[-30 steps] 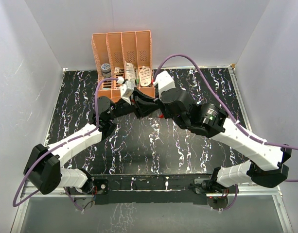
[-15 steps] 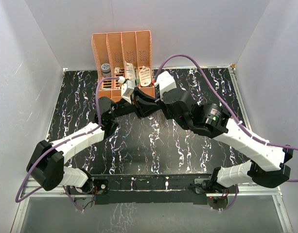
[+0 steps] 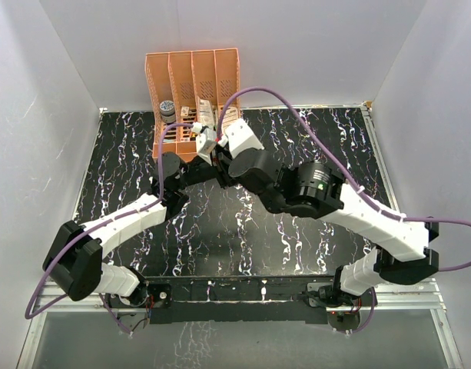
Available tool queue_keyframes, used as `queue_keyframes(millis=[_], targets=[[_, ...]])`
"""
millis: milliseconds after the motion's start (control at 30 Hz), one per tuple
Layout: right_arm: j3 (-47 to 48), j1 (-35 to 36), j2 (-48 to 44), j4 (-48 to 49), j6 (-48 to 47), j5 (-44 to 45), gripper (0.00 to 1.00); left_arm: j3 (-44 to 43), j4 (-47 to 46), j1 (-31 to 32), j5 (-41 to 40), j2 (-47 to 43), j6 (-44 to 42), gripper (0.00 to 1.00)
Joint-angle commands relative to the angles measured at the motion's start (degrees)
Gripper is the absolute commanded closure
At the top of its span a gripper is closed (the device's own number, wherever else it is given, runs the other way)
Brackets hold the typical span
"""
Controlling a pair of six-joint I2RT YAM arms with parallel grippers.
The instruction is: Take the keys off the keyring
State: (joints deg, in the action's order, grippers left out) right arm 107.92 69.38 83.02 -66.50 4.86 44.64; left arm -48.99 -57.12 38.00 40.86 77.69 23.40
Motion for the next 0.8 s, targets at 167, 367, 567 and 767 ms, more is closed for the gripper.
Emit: queue_keyframes(millis=[167, 367, 567, 767], targets=[[8.7, 2.5, 2.5, -7.7, 3.2, 8.6, 1.0, -0.1, 0.6, -0.1, -3.1, -2.2, -1.9, 0.76], [7.5, 2.5, 1.3, -6.4, 2.6, 14.0, 1.0, -1.2, 3.6, -0.1, 6.6, -6.9, 0.4, 0.77], [5.3, 2.5, -0.6, -1.2, -0.7, 18.5, 1.0, -5.9, 9.4, -0.1, 11.1, -11.8, 5.1, 0.75], [1.4, 2.5, -4.0, 5.7, -4.3, 18.8, 1.0, -8.2, 22.9, -0.1, -1.0, -15.9, -6.5, 0.73]])
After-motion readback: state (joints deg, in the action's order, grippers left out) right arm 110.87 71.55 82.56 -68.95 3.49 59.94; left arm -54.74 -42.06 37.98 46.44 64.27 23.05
